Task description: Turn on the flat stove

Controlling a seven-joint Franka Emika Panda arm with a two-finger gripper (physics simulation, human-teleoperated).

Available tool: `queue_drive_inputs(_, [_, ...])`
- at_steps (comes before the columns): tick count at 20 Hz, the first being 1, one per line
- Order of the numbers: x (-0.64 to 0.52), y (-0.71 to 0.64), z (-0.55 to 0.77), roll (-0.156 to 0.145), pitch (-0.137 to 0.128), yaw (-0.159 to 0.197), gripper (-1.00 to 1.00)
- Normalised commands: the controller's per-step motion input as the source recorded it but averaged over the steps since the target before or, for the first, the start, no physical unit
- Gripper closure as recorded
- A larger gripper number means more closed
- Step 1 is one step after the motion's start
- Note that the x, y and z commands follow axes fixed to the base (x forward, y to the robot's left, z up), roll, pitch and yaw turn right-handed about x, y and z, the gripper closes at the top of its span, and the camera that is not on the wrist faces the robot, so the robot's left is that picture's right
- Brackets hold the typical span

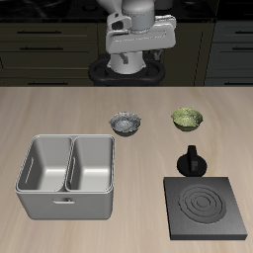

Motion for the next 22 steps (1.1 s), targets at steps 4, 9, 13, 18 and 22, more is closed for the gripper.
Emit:
queue_drive_inputs(4, [0.32, 0.33, -0.05, 0.035, 0.026, 0.024, -1.00])
queue_drive_inputs(9, [0.34, 0.42, 0.02, 0.037, 0.006, 0.030, -1.00])
queue_drive_inputs(13, [0.24, 0.40, 0.03, 0.037, -0.002, 0.024, -1.00])
queue_drive_inputs(18, [0.27, 0.39, 0.01, 0.029, 0.011, 0.017, -1.00])
queue_drive_inputs(22, [0.27, 0.28, -0.05, 0.006, 0.018, 0.026, -1.00])
